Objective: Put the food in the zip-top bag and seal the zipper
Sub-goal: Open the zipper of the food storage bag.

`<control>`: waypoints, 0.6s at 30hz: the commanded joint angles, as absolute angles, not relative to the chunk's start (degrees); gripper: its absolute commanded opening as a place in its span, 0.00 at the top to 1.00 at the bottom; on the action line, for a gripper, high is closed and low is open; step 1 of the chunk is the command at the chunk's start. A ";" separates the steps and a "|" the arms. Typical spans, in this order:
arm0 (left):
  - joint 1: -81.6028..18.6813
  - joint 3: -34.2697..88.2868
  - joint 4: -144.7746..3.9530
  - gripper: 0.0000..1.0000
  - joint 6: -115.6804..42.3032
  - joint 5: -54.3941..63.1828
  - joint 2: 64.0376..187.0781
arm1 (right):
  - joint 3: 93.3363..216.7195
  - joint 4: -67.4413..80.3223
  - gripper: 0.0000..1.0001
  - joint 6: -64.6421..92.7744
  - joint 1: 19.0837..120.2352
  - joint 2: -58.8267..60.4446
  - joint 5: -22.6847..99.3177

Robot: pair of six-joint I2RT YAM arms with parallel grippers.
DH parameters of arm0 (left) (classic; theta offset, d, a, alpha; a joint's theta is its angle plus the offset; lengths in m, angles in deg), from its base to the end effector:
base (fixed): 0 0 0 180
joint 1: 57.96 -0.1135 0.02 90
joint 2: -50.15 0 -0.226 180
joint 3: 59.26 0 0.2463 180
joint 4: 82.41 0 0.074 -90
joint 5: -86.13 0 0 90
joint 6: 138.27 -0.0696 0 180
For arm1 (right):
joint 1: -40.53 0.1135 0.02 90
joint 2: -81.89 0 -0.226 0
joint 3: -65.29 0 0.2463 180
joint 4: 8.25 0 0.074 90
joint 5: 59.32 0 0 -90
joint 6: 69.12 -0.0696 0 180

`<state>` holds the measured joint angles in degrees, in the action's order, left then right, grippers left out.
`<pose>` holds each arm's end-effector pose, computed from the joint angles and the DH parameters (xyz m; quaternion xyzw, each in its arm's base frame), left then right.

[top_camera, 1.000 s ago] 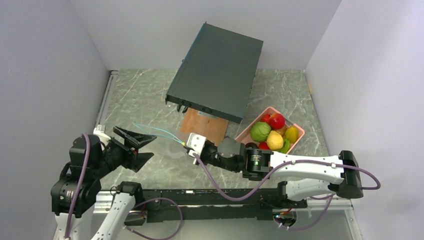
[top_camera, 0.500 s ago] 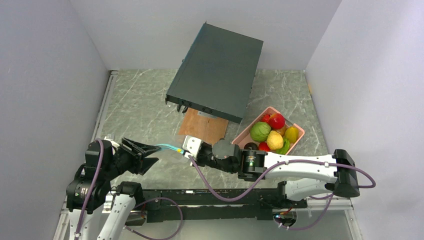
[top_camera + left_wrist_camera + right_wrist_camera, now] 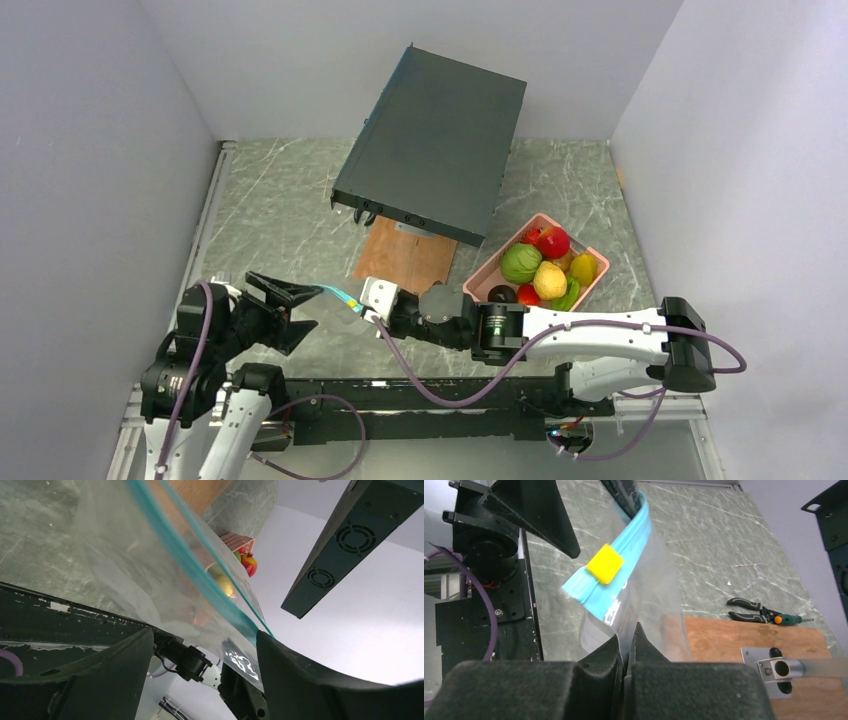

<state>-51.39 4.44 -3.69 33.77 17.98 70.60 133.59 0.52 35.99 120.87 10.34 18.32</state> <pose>0.0969 -0.0372 0.2808 -0.4655 0.7434 -0.4347 0.2042 0.0706 0.3260 0.2844 -0.5262 0.5699 0.2667 0.5720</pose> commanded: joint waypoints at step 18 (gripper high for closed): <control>-51.46 7.74 2.09 0.42 49.34 10.89 63.85 | 135.56 -5.51 1.00 34.33 123.87 8.11 20.22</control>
<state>-51.39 6.83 -2.48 35.04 12.67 64.33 133.59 -1.62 34.79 123.21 8.18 20.28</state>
